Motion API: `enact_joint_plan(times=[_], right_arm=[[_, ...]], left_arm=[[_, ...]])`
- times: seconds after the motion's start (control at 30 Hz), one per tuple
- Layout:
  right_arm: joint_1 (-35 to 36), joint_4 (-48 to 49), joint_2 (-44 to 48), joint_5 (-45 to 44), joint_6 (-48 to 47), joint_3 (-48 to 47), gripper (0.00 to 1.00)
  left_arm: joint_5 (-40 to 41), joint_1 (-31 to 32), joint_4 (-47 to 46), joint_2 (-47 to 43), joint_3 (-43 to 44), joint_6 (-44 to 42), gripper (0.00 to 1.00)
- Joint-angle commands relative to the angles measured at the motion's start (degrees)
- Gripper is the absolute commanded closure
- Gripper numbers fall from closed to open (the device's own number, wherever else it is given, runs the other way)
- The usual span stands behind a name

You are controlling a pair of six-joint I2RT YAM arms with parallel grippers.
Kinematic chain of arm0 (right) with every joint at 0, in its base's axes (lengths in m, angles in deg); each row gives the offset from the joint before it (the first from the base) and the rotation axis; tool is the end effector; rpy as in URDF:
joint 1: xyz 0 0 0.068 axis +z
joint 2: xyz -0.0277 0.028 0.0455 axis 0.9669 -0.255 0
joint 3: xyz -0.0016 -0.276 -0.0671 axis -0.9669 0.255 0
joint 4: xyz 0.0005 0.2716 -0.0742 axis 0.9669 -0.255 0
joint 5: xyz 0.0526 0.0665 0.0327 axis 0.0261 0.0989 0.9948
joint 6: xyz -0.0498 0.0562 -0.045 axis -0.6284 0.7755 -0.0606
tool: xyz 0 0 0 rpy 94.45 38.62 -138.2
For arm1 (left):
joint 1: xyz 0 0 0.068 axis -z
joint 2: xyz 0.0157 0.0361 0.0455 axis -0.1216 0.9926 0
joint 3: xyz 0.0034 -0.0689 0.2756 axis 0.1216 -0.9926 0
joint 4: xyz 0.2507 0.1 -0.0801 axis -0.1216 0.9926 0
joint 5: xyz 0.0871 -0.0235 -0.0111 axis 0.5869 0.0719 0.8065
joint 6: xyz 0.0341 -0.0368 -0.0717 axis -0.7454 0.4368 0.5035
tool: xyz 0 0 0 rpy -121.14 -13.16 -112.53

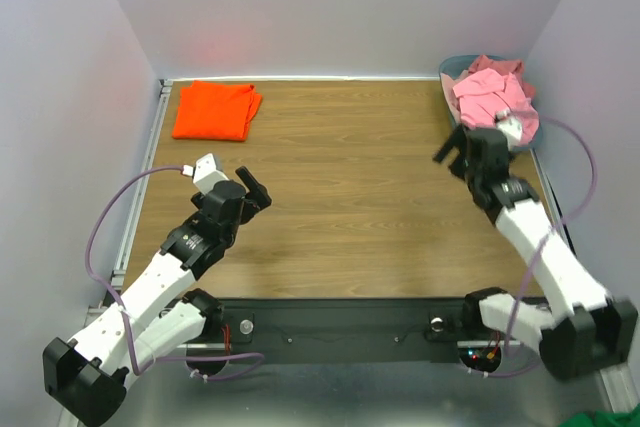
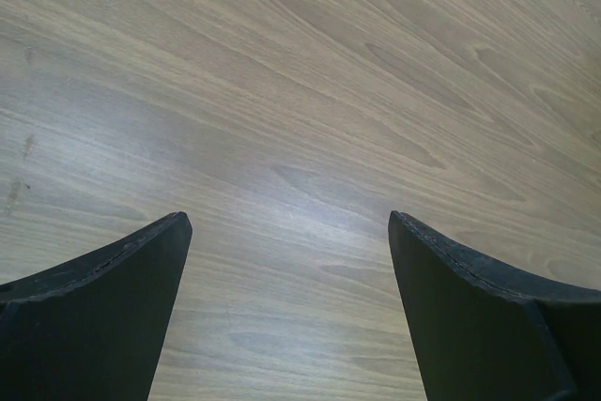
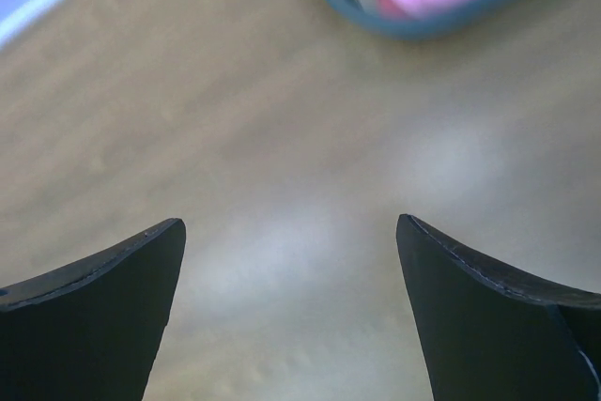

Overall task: Fold and stack the t-shirts
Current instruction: Grab the tshirt from the pile

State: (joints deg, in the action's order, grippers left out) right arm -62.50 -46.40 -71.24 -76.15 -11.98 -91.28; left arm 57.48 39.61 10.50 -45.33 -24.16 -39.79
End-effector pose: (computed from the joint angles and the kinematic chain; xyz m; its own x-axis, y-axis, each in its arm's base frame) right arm 0.2660 0.0296 0.2876 -0.3646 0.4552 -0.8123 0.3877 0.8673 0.3121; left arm 0.2056 -0.0915 0.2612 -0.3671 -0.5134 -0.7757 -0.1450 0.8553 -0.4975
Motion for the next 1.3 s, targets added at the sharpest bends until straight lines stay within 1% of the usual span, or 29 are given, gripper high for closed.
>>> enact_joint_plan(times=[0.0,0.03,0.07,0.1,0.13,0.17,0.27,0.3,0.4,0.43,0.5,0.53,0.57,0.6,0.63,0.67,0.73,0.8,0.87,0.9,0.97,1.0,1.07,1.1,1.13,1.17,1.2,1.23,1.27], right_arm=[[-2.4,4.5,-14.9,-6.4,-4.9,-17.0,0.00],[-5.7,4.4,-20.8,-5.9,-7.1,-20.3,0.00],[-5.7,4.4,-24.3,-5.6,-7.6,-23.0,0.00],[-9.9,4.5,-27.1,-2.9,-8.7,-28.1,0.00],[-11.9,4.5,-29.7,-2.9,-8.7,-30.6,0.00],[-15.1,4.4,-35.2,-1.2,-9.9,-32.9,0.00],[-18.6,4.4,-42.4,-0.3,-13.2,-43.3,0.00],[-19.2,4.2,-47.2,-0.3,-14.1,-45.6,0.00],[-20.8,4.1,-53.4,0.3,-16.4,-53.8,0.00],[-21.1,4.2,-57.1,0.5,-17.5,-57.9,0.00],[-21.5,4.1,-61.1,0.3,-18.9,-62.0,0.00],[-21.6,4.2,-64.7,-0.3,-19.4,-63.8,0.00],[-22.0,4.2,-66.4,-0.4,-20.8,-67.8,0.00],[-22.0,4.1,-69.4,-0.5,-21.2,-69.6,0.00],[-22.1,4.2,-69.4,-0.7,-21.8,-70.9,0.00],[-22.1,4.1,-71.8,-1.0,-22.6,-73.8,0.00],[-22.1,4.2,-73.5,-1.7,-23.3,-75.8,0.01],[-22.2,4.2,-75.2,-2.5,-24.2,-77.2,0.06],[-22.3,4.2,-76.2,-2.5,-25.0,-78.6,0.13],[-22.3,4.2,-76.4,-2.6,-25.2,-78.8,0.25],[-22.7,4.2,-76.5,-2.5,-25.2,-78.9,0.39],[-22.8,4.1,-76.5,-2.3,-25.1,-78.6,0.53],[-23.0,4.1,-76.0,-2.1,-25.2,-77.2,0.67],[-23.0,4.2,-75.6,-1.9,-25.1,-76.5,0.77],[-23.1,4.2,-74.7,-1.5,-25.0,-75.8,0.82],[-23.2,4.2,-74.2,-0.2,-25.2,-74.9,0.91],[-23.2,4.2,-73.3,0.3,-25.3,-74.8,0.97],[-23.2,4.1,-72.7,0.2,-25.4,-74.7,1.00],[-23.2,4.1,-72.1,0.1,-25.5,-74.4,1.00]], left_arm=[[3.7,0.0,0.8,-1.6,1.2,1.1,0.01],[4.2,-0.1,1.2,-2.1,1.0,1.6,0.02],[4.6,0.0,1.3,-2.1,0.6,1.8,0.02],[5.2,-0.1,1.4,-2.6,0.2,2.3,0.02],[5.7,-0.1,1.4,-2.9,0.2,2.6,0.01],[6.0,-0.1,1.4,-3.2,-0.2,2.6,0.02],[6.7,-0.1,1.4,-3.1,0.0,2.5,0.01],[7.1,-0.1,1.4,-2.9,0.1,2.5,0.02],[7.5,-0.1,1.6,-2.2,0.6,2.3,0.01],[7.6,-0.1,1.6,-1.9,0.8,2.2,0.02],[7.6,-0.1,1.5,-1.4,0.9,2.0,0.02],[7.7,-0.2,0.9,-1.2,0.8,1.8,0.01],[7.6,-0.1,0.7,-0.8,0.9,1.2,0.01],[7.4,-0.1,0.2,-0.6,1.1,1.1,0.02],[7.4,-0.1,0.0,-0.3,1.1,0.8,0.02],[7.5,-0.1,-0.1,0.3,1.5,0.4,0.02],[7.7,-0.1,-0.1,0.8,2.0,0.1,0.02],[8.1,-0.1,0.0,1.4,2.4,0.0,0.02],[8.2,-0.1,-0.7,1.8,2.0,-0.2,0.02],[8.3,-0.1,-0.9,1.9,2.0,-0.3,0.01],[8.2,-0.1,-1.3,2.2,2.0,-0.7,0.02],[8.3,-0.1,-1.3,2.5,2.1,-0.8,0.02],[8.6,-0.1,-0.8,2.8,2.4,-0.9,0.02],[8.8,-0.1,-0.6,2.9,2.6,-0.8,0.02],[9.0,-0.1,-0.3,2.9,2.5,-0.6,0.02],[8.9,-0.1,-0.4,2.9,2.3,-0.6,0.02],[8.8,-0.1,-0.5,2.9,2.2,-0.6,0.01],[8.8,-0.1,-0.4,2.9,2.3,-0.6,0.02],[8.7,-0.1,-0.6,3.0,2.4,-0.6,0.02]])
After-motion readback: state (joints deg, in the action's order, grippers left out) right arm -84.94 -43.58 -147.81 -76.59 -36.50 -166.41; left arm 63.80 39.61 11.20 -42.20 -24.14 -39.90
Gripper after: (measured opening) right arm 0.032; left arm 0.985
